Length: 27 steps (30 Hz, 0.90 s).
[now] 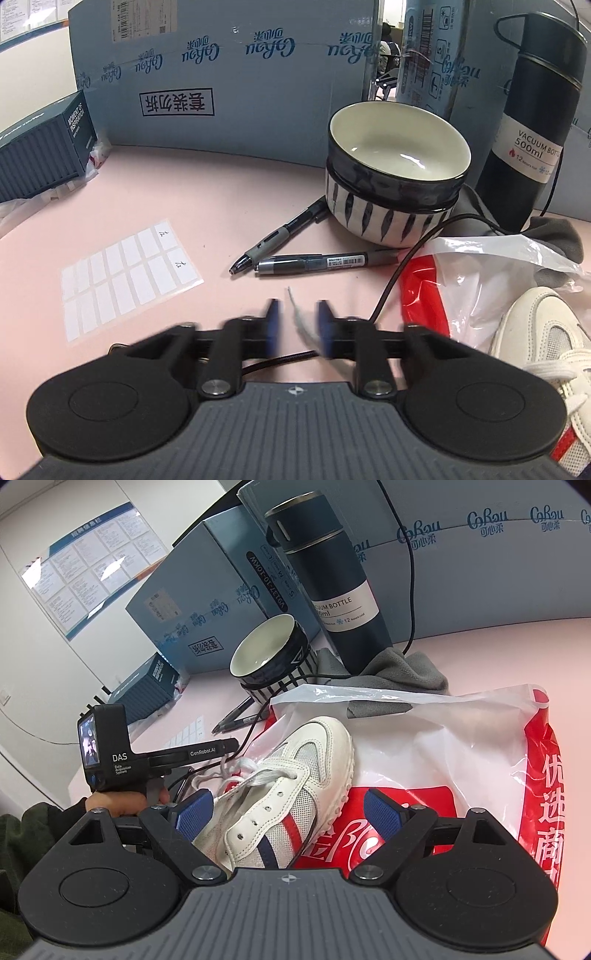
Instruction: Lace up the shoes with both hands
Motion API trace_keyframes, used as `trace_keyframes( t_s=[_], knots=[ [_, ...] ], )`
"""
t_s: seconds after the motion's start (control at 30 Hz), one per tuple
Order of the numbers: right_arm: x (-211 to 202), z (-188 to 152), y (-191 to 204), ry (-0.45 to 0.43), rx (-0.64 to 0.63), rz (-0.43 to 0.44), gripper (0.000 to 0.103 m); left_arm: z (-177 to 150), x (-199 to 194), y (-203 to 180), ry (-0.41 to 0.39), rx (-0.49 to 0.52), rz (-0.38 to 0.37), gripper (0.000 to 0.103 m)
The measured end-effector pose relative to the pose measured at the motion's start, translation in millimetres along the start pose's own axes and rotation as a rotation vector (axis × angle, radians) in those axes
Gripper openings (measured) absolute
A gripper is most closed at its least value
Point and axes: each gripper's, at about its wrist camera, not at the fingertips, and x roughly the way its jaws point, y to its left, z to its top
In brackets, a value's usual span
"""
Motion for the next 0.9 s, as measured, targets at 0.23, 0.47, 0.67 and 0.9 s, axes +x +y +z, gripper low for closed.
trace_keyframes(
  t_s=[0.23, 0.47, 0.67, 0.9],
  knots=[
    [-2, 0, 0, -0.011, -0.001, 0.0, 0.088, 6, -17, 22, -0.086, -0.085, -0.049, 0.002],
    [-3, -1, 1, -0.02, 0.0, 0.004, 0.088, 35, -58, 70, -0.253, -0.211, -0.007, 0.002],
    [-4, 0, 1, -0.025, 0.001, 0.004, 0.088, 53, -83, 106, -0.356, -0.299, 0.066, 0.002],
    [-5, 0, 1, -0.038, 0.003, -0.005, 0.088, 63, -108, 118, -0.444, -0.373, -0.064, 0.002]
  ],
)
